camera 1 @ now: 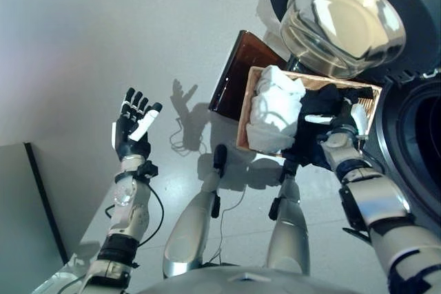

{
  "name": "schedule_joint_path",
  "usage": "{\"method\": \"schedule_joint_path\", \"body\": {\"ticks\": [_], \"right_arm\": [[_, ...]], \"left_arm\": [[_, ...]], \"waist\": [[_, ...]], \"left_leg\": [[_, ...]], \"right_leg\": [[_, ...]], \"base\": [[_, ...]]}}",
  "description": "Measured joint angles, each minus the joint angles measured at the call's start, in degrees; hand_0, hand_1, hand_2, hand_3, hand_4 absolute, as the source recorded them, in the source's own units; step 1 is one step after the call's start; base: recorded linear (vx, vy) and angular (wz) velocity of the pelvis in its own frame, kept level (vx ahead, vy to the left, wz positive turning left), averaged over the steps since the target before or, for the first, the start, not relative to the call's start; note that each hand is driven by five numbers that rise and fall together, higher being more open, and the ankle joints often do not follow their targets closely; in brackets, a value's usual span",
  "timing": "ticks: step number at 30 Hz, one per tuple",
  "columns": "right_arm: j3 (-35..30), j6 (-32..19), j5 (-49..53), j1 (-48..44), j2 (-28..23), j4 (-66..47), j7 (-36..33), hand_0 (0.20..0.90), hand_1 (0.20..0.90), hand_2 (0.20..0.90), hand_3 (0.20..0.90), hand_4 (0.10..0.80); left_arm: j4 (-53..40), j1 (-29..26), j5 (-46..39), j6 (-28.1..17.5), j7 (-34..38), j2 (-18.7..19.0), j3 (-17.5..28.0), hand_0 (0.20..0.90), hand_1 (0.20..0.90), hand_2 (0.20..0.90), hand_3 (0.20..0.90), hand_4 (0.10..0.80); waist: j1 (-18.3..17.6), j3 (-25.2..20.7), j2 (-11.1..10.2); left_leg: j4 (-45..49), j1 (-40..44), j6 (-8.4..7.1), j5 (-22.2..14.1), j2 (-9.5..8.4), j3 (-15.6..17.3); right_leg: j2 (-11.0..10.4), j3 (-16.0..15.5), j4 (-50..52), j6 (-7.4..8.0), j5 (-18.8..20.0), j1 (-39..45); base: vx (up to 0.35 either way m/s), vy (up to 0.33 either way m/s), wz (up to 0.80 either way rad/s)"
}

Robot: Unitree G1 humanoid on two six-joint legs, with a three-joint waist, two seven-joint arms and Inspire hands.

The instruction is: Pick up the clothes and place them into the washing machine

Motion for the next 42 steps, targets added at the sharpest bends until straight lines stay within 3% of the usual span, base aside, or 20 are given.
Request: {"method": "schedule_joint_path", "body": {"ticks": [10,11,12,13,14,19,32,37,42], "right_arm": [[0.17,0.04,-1.42,0.05,0.36,0.76,0.14,0.900,0.900,0.900,0.900,0.800],[0.23,0.05,-1.47,0.07,0.37,0.78,0.24,0.505,0.505,0.505,0.505,0.518],[0.27,0.05,-1.49,0.06,0.34,0.77,0.26,0.378,0.378,0.378,0.378,0.427],[0.27,0.05,-1.52,0.06,0.12,0.78,0.25,0.329,0.329,0.329,0.329,0.392],[0.27,0.06,-1.61,0.03,-0.12,0.77,0.24,0.200,0.200,0.200,0.200,0.300],[0.65,0.10,-2.14,-0.10,-1.92,0.72,0.57,0.200,0.200,0.200,0.200,0.300],[-0.04,0.12,-2.11,1.12,0.12,0.81,2.95,0.200,0.200,0.200,0.200,0.300],[-4.35,-0.04,-0.53,3.83,-0.08,0.61,3.25,0.200,0.200,0.200,0.200,0.300],[-14.59,-2.73,11.63,9.45,-0.15,-4.79,3.81,0.200,0.200,0.200,0.200,0.300]], "left_arm": [[-0.03,0.39,0.24,0.00,0.39,0.00,-0.05,0.900,0.900,0.900,0.900,0.800],[-0.03,0.52,0.25,0.00,0.37,0.00,-0.05,0.900,0.900,0.900,0.900,0.800],[-0.04,0.60,0.26,0.00,0.36,0.00,-0.05,0.900,0.900,0.900,0.900,0.800],[-0.04,0.63,0.26,0.00,0.34,0.00,-0.05,0.900,0.900,0.900,0.900,0.800],[-0.04,0.69,0.26,0.00,0.32,0.00,-0.05,0.900,0.900,0.900,0.900,0.800],[-0.04,0.89,0.38,0.00,0.17,-0.02,-0.04,0.900,0.900,0.900,0.900,0.800],[-0.04,0.31,0.42,-0.01,-0.34,0.01,0.00,0.900,0.900,0.900,0.900,0.800],[0.14,0.05,0.42,-0.02,-0.91,0.02,0.00,0.900,0.900,0.900,0.900,0.800],[0.30,0.83,0.44,-0.09,-0.77,0.32,1.19,0.900,0.900,0.900,0.900,0.800]], "waist": [[0.16,-0.15,0.03],[0.19,-0.18,0.03],[0.21,-0.19,0.03],[0.21,-0.19,0.03],[0.21,-0.26,0.04],[0.37,-1.95,0.12],[1.81,-2.03,0.25],[1.42,-2.06,0.26],[1.04,-2.23,0.31]], "left_leg": [[0.09,-0.07,-0.18,0.46,-0.03,-0.27],[0.09,-0.15,-0.19,0.47,-0.03,-0.31],[0.07,-0.24,-0.20,0.47,-0.04,-0.36],[0.07,-0.30,-0.20,0.48,-0.04,-0.38],[0.08,-0.48,-0.21,0.48,-0.04,-0.45],[0.11,-2.99,-0.22,0.78,-0.05,-0.85],[0.12,-2.57,-0.30,0.87,-0.12,-0.97],[-0.08,0.16,-0.33,0.81,-0.09,-0.90],[-0.18,2.70,-0.55,0.57,-0.10,-0.42]], "right_leg": [[-0.07,-0.04,0.49,-0.17,0.13,-0.13],[-0.08,-0.04,0.49,-0.18,0.13,-0.21],[-0.08,-0.05,0.49,-0.19,0.13,-0.26],[-0.09,-0.06,0.48,-0.19,0.12,-0.31],[-0.09,-0.09,0.47,-0.19,0.12,-0.46],[-0.06,-0.18,0.43,-0.16,0.23,-2.69],[-0.14,-0.26,0.44,-0.17,0.22,-2.16],[-0.15,-0.36,0.27,-0.20,0.17,0.57],[-0.16,0.00,0.27,-0.37,0.02,2.82]], "base": [[-0.002,0.006,0.02],[-0.004,-0.006,0.05],[-0.003,-0.007,0.04],[-0.006,-0.006,0.06],[-0.006,-0.004,0.06],[-0.001,-0.002,0.05],[0.006,-0.002,0.00],[0.043,-0.027,-0.04],[0.012,-0.008,-0.13]]}}
